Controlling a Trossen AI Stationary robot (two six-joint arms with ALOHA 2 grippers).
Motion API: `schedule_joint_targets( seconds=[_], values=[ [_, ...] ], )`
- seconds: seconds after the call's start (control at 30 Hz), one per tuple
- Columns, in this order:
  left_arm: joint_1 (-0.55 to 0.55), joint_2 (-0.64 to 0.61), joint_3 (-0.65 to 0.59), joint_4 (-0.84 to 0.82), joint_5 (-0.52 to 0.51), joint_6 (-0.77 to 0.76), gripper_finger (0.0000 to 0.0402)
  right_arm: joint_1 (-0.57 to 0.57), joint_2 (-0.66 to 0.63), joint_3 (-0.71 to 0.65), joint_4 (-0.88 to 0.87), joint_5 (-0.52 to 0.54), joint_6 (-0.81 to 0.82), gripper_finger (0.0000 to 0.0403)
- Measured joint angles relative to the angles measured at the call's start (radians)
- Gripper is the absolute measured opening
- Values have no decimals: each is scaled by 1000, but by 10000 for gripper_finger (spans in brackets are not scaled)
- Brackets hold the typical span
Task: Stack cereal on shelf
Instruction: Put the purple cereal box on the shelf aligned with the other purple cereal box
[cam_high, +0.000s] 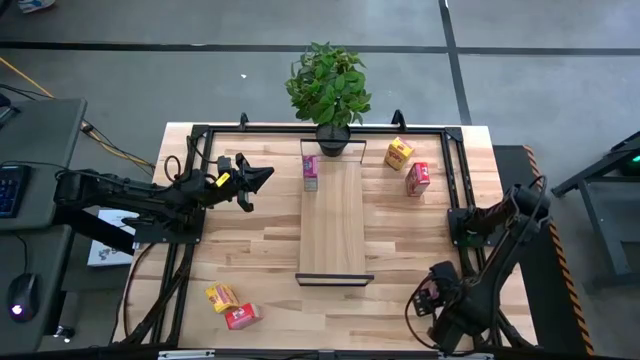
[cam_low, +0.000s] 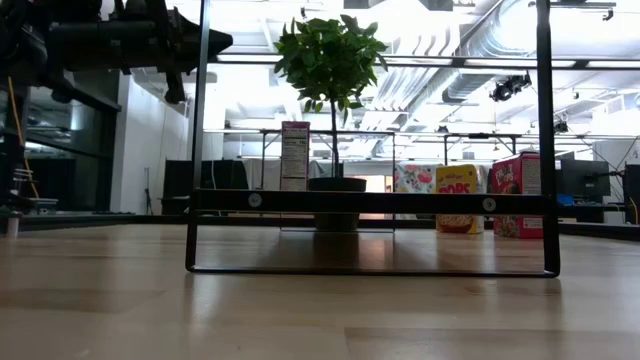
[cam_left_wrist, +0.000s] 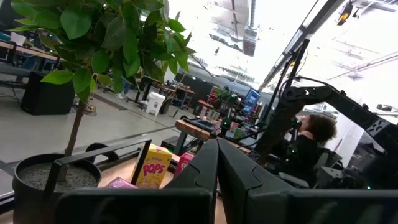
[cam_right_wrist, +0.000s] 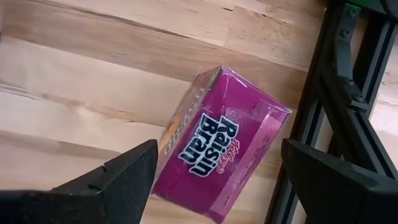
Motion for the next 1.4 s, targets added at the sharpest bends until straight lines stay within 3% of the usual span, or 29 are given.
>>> schedule_joint_targets(
  seconds=[0.53,1.07,1.3,1.4],
  values=[
    [0,0,0,-3,0,0,0,-19,54,0,-30,6,-10,323],
    [0,0,0,-3,0,-1,0,-19,45,5,-15,-34,-114,153],
    [0,0,0,-3,0,-1,0,-19,-55,128,-116,60,-217,134],
    [0,0,0,-3,0,0,0,-19,-113,191,-137,234,-244,134]
  ],
)
